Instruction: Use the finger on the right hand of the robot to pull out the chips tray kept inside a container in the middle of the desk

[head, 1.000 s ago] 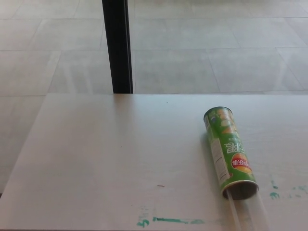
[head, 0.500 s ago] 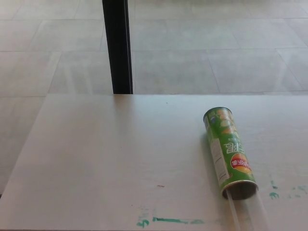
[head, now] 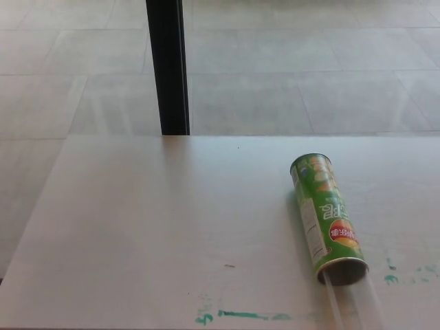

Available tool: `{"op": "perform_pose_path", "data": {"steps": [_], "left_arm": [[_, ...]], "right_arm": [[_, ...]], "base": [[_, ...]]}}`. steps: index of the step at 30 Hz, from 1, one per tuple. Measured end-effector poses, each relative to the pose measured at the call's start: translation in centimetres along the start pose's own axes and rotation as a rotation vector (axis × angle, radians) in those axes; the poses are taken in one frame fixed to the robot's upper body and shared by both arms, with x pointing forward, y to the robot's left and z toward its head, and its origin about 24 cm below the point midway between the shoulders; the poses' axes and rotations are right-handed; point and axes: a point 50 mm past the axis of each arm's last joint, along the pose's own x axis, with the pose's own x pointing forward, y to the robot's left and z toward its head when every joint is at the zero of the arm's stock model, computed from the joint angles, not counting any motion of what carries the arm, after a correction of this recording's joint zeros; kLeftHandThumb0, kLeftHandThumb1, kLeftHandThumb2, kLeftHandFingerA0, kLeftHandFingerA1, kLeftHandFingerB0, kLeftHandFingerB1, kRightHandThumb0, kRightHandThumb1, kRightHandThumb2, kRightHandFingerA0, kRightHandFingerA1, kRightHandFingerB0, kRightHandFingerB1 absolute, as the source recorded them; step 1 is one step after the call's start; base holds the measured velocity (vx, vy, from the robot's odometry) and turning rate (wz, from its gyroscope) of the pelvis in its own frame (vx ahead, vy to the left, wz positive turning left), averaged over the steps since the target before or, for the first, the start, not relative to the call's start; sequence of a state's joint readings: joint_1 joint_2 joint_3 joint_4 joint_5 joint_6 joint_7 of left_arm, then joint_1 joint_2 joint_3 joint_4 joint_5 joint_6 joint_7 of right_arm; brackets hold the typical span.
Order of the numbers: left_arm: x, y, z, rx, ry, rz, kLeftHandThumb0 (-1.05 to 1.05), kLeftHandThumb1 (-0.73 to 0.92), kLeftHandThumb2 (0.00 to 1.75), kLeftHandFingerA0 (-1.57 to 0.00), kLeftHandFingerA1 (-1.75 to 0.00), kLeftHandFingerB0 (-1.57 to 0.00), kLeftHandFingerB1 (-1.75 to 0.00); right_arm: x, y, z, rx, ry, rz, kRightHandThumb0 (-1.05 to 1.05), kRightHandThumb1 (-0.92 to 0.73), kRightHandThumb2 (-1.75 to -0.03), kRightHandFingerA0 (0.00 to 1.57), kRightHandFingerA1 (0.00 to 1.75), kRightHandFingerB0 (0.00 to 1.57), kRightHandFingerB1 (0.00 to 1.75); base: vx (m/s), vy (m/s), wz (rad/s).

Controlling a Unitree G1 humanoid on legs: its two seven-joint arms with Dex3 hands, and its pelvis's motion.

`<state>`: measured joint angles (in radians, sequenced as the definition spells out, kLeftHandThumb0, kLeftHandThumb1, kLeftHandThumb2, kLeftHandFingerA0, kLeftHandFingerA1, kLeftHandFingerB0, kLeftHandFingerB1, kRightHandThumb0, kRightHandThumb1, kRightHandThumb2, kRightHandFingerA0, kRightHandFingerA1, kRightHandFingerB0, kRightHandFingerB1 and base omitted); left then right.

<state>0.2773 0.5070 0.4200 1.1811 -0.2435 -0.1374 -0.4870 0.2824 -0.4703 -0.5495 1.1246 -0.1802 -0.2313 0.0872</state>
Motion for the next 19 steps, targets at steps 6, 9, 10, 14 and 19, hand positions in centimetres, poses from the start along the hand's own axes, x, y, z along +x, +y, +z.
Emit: {"op": "perform_pose_path", "data": {"steps": [6, 9, 10, 14, 19], "left_arm": [[0.1, -0.1, 0.0, -0.003, 0.004, 0.007, -0.68, 0.72, 0.61, -0.35, -0.72, -0.39, -0.61], [0.1, -0.1, 0.1, -0.001, -0.001, 0.007, -0.65, 0.73, 0.62, -0.33, -0.7, -0.35, -0.56], [0.1, -0.1, 0.2, 0.001, -0.003, 0.007, -0.65, 0.73, 0.62, -0.33, -0.7, -0.35, -0.56], [0.1, 0.0, 0.2, 0.003, -0.004, 0.008, -0.67, 0.73, 0.62, -0.32, -0.69, -0.33, -0.51], [0.2, -0.1, 0.3, 0.006, -0.006, 0.006, -0.65, 0.74, 0.63, -0.3, -0.69, -0.31, -0.53]], "right_arm": [[0.0, 0.8, -0.7, 0.009, 0.04, 0.041, -0.28, -0.59, -0.57, 0.71, 0.71, 0.55, 0.52], [0.0, 1.0, -0.6, -0.01, 0.038, 0.065, -0.31, -0.61, -0.57, 0.74, 0.79, 0.55, 0.54], [0.1, 1.1, -0.6, -0.006, 0.034, 0.073, -0.31, -0.61, -0.57, 0.74, 0.79, 0.55, 0.54], [0.1, 1.3, -0.2, -0.009, 0.013, 0.097, -0.31, -0.63, -0.59, 0.68, 0.79, 0.54, 0.56], [0.2, 1.3, 0.3, 0.014, -0.016, 0.11, -0.32, -0.63, -0.59, 0.63, 0.73, 0.57, 0.54]], "base": [[0.0, 0.0, 0.0], [0.0, 0.0, 0.0], [0.0, 0.0, 0.0], [0.0, 0.0, 0.0], [0.0, 0.0, 0.0]]}}
